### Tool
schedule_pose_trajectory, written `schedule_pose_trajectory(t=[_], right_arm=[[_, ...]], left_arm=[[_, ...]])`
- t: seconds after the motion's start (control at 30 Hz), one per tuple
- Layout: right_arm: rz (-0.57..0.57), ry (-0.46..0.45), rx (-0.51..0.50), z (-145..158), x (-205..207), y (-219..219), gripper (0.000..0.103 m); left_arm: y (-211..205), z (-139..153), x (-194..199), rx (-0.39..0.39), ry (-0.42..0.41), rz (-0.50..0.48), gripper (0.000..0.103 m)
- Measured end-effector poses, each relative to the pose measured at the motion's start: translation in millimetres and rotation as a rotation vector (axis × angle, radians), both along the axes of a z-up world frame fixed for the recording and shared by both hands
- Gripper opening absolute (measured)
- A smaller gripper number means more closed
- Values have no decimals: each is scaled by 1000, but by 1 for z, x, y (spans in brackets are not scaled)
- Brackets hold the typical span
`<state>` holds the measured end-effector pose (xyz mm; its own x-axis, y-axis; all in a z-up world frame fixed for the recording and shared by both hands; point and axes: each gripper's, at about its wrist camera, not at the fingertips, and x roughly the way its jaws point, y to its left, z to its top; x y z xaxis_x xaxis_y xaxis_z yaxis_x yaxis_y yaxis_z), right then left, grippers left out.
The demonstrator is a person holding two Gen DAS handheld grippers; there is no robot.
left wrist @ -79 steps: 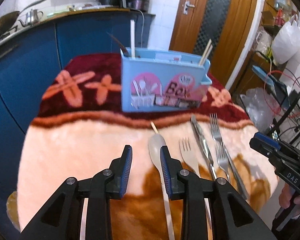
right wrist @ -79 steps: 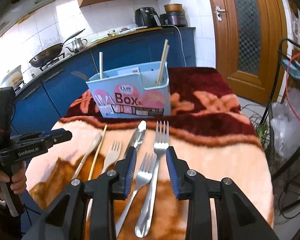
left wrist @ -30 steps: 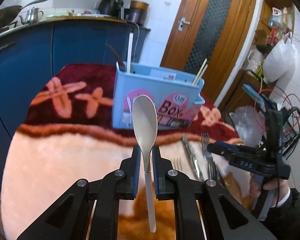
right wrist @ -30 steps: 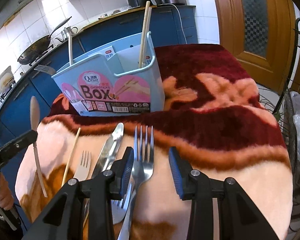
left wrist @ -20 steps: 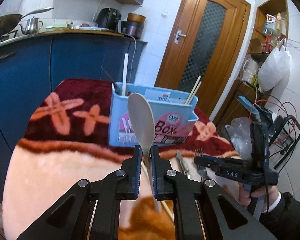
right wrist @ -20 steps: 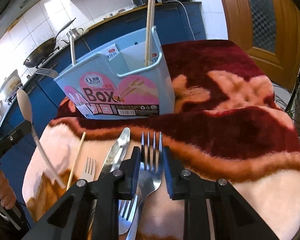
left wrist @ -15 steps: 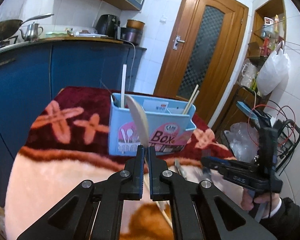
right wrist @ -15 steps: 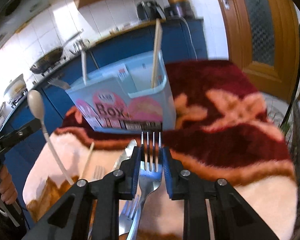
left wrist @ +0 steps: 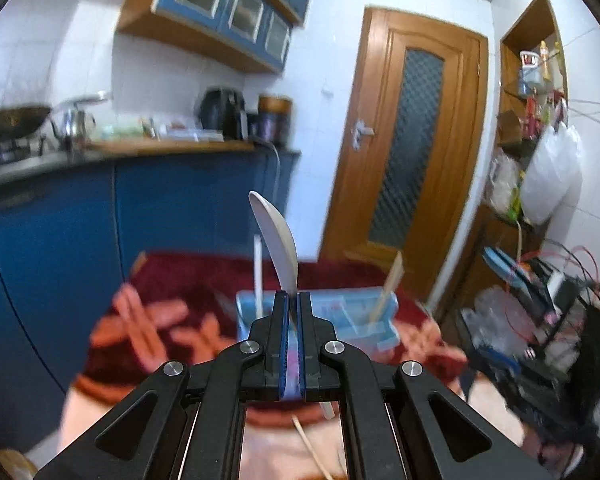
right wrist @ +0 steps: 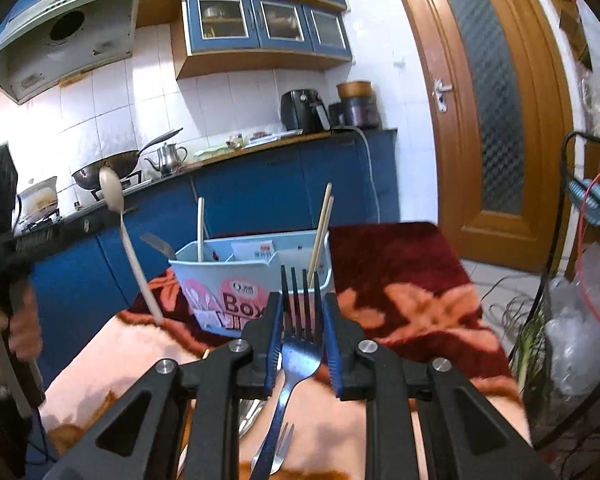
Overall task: Organize utensils
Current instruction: 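Lift the spoon with the left tool while the right tool carries the fork toward the caddy, then lower the spoon into the caddy with the left tool while the right tool drops the fork in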
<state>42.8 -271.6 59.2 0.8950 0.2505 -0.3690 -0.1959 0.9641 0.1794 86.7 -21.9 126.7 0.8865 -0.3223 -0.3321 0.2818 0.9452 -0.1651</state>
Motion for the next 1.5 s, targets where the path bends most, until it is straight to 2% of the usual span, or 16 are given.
schedule_pose_trajectory(t=[0.07, 0.1, 0.13, 0.27, 0.43, 0.53, 0.77, 0.97, 1.07, 1.2, 1.37, 1.5], right_arm=[[-11, -13, -8, 3, -3, 0, 22], [-18, -18, -8, 5, -3, -1, 18], [-20, -22, -9, 6, -3, -1, 7], [-50, -48, -27, 12, -1, -2, 7], [-68, -72, -28, 22, -1, -7, 4], [-87, -119, -42, 34, -1, -7, 4], [-171, -256, -138, 67, 11, 2, 4], [-256, -344, -267, 90, 39, 16, 4], [-258, -345, -314, 88, 59, 23, 4], [-194, -287, -362, 71, 88, 37, 4], [-108, -209, -334, 43, 110, 46, 4], [-44, -155, -267, 28, 125, 46, 5]], left_arm=[[0, 10, 5, 10, -42, 23, 3], [-1, 15, 11, 21, -69, 47, 3], [-2, 17, 14, 26, -82, 60, 3], [-7, 19, 33, 53, -113, 92, 3], [-13, 7, 53, 83, -122, 125, 3], [-15, -2, 60, 108, -128, 139, 3], [-16, -22, 73, 112, -84, 134, 3], [-16, -34, 81, 103, -59, 121, 3], [-16, -37, 84, 99, -47, 108, 3], [-19, -41, 85, 98, -40, 92, 4], [-25, -41, 82, 136, -38, 102, 4], [-28, -40, 83, 121, -26, 84, 12]])
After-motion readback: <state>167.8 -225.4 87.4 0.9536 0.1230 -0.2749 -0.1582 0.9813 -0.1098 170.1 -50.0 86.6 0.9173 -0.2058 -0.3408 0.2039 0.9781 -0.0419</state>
